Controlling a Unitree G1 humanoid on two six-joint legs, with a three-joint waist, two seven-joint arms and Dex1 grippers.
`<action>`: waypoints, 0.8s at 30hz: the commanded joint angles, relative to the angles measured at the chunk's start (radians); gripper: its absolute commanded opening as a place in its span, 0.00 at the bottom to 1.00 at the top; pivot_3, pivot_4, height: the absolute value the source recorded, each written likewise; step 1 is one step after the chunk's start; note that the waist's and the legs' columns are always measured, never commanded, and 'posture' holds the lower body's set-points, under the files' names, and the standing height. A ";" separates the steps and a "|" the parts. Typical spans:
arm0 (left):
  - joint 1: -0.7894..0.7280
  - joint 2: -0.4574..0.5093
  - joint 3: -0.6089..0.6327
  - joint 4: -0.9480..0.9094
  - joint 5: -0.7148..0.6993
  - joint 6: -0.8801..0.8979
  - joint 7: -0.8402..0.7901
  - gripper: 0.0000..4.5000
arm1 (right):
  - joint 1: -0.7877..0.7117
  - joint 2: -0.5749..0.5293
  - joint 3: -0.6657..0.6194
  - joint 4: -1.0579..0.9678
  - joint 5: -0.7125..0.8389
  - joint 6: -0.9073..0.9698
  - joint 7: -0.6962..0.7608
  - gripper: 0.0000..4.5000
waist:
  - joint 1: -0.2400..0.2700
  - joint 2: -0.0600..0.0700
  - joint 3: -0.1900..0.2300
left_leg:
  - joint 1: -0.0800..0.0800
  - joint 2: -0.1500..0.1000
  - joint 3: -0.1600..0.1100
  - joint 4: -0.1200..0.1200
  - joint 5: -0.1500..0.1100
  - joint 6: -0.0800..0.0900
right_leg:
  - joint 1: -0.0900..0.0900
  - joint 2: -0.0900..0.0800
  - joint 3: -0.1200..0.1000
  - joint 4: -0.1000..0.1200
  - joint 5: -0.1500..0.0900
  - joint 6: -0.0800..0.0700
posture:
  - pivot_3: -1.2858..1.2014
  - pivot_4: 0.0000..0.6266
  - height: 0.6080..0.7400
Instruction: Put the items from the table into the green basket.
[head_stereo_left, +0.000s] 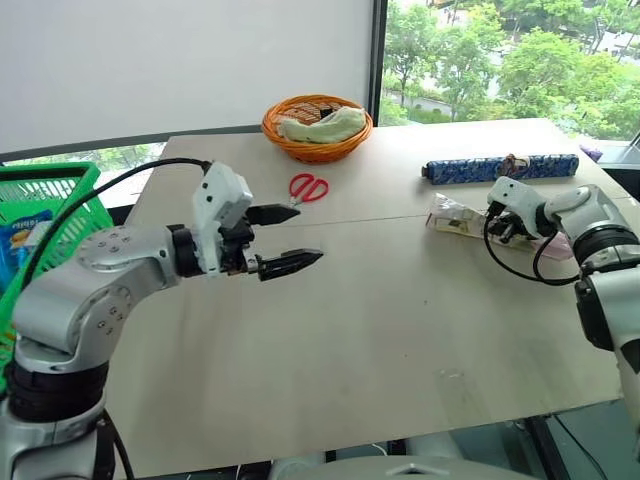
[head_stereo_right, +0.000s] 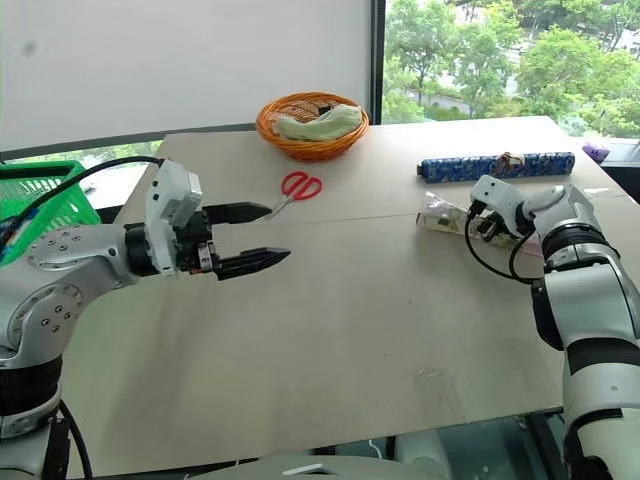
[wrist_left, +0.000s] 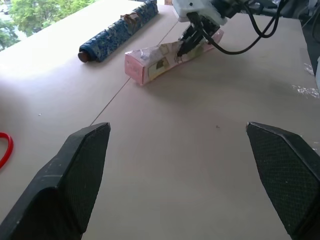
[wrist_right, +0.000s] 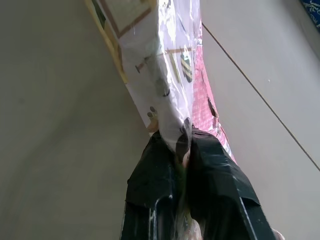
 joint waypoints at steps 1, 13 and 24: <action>0.010 -0.102 0.002 -0.001 -0.060 0.004 0.077 1.00 | -0.119 0.056 -0.115 -0.075 0.161 0.041 0.209 0.01 | -0.010 0.001 0.000 | 0.000 0.000 0.000 0.000 0.000 0.000 | 0.000 0.000 0.000 0.000 0.000 0.000 | 0.52 0.00 0.98; -0.114 -0.398 0.094 0.154 -0.315 -0.001 0.222 1.00 | 0.089 0.186 -0.239 -1.037 0.696 0.940 0.455 0.01 | 0.001 0.003 0.000 | -0.003 0.002 -0.004 0.001 -0.001 0.000 | 0.000 0.001 -0.004 0.000 0.002 -0.002 | 0.49 0.00 0.98; -0.186 -0.380 0.016 0.180 -0.422 0.071 0.241 1.00 | 0.243 0.227 -0.245 -1.405 0.935 1.125 0.274 0.01 | -0.029 0.004 0.000 | -0.003 -0.002 -0.003 0.002 -0.001 0.002 | -0.001 0.003 -0.003 0.001 0.002 -0.002 | 0.47 0.00 0.98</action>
